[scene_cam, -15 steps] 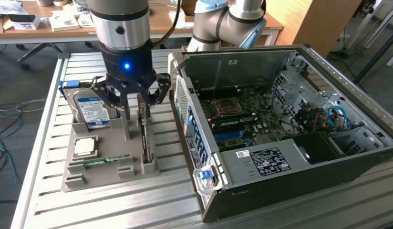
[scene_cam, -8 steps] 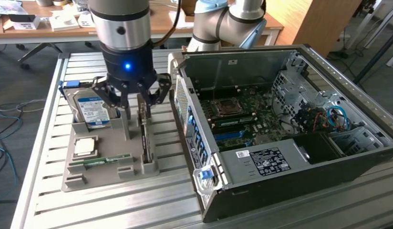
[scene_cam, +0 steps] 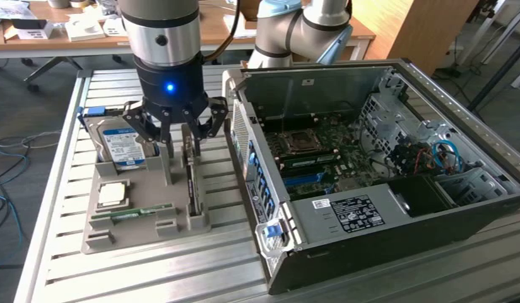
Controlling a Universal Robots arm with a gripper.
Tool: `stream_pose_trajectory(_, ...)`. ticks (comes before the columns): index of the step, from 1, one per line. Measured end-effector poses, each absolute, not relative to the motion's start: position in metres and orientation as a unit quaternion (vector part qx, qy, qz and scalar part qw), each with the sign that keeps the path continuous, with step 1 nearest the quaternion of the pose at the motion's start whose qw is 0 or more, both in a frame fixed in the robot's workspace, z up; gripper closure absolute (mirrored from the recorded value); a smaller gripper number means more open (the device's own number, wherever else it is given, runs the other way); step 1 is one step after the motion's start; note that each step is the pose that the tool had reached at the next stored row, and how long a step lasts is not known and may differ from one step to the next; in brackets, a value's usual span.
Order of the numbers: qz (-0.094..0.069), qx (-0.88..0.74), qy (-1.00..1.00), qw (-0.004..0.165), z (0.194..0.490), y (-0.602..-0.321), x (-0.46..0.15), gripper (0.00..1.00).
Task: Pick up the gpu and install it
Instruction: 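Pick up the gpu and move the gpu toward the slot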
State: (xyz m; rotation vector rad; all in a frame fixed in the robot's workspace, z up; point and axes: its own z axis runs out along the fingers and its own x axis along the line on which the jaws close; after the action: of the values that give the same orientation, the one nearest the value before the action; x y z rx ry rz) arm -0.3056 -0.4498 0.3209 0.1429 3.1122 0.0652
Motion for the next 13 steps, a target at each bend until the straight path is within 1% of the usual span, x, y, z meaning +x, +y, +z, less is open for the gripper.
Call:
stream_pose_trajectory(8,0.021,0.046,0.999,0.013,0.3209,-0.4498,-0.3056,0.52)
stream_pose_trajectory(9,0.021,0.046,0.999,0.013,0.3209,-0.4498,-0.3057,0.45)
stream_pose_trajectory(13,0.021,0.046,0.999,0.013,0.3209,-0.4498,-0.3056,0.45)
